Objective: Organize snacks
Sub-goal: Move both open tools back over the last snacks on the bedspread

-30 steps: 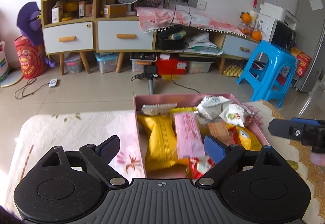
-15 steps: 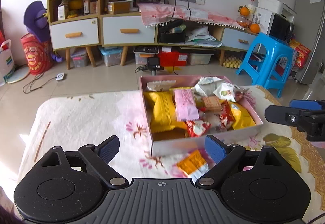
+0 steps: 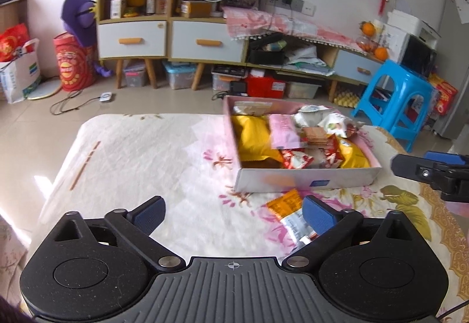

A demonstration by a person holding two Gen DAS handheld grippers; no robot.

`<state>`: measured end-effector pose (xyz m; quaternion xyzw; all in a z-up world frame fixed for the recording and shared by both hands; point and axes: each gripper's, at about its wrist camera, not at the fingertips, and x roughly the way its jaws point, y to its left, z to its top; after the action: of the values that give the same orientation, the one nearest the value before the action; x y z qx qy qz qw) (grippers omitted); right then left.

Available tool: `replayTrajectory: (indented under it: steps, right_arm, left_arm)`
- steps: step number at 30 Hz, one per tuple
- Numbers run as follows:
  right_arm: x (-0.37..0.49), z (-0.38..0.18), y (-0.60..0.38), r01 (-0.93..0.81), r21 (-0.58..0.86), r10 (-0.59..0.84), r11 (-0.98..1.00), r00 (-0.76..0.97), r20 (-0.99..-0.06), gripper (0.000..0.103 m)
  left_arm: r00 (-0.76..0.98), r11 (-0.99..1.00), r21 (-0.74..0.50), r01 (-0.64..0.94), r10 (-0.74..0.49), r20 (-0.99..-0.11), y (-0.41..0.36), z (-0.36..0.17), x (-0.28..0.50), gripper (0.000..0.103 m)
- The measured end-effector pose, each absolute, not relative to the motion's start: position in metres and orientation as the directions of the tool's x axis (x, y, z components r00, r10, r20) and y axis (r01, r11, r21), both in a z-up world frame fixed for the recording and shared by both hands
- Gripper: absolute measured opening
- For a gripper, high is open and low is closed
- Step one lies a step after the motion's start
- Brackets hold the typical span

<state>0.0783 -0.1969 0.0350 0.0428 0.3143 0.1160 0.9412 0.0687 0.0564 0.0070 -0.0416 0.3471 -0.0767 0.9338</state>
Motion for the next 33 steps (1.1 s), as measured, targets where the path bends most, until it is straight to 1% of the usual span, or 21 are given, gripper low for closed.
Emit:
replayTrajectory:
  steps: [8,11,16,22,28,33]
  right_arm:
    - [0.066,0.023,-0.195,-0.240,0.078,0.238,0.968,0.768,-0.595,0.095]
    - [0.064,0.017,-0.192,-0.262,0.056,0.241,0.963,0.754,-0.611,0.095]
    - [0.063,0.008,-0.187,-0.285,0.023,0.237,0.958,0.744,-0.625,0.095]
    - [0.063,-0.002,-0.187,-0.301,0.027,0.249,0.953,0.732,-0.634,0.095]
    - [0.069,-0.012,-0.192,-0.284,0.055,0.250,0.957,0.718,-0.649,0.095]
    - [0.078,-0.021,-0.199,-0.249,0.084,0.241,0.965,0.708,-0.664,0.095]
  left_arm:
    - [0.745,0.987,-0.127,0.098,-0.157,-0.648,0.069,0.000,0.062,0.103]
    - [0.741,0.985,-0.129,0.114,-0.171,-0.650,0.068,-0.007,0.062,0.103]
    - [0.718,0.974,-0.128,0.184,-0.222,-0.659,0.060,-0.027,0.062,0.103]
    - [0.697,0.952,-0.126,0.279,-0.291,-0.655,0.048,-0.048,0.065,0.103]
    - [0.643,0.902,-0.126,0.413,-0.387,-0.661,0.028,-0.063,0.073,0.103]
    - [0.607,0.868,-0.103,0.486,-0.420,-0.675,0.011,-0.073,0.079,0.103]
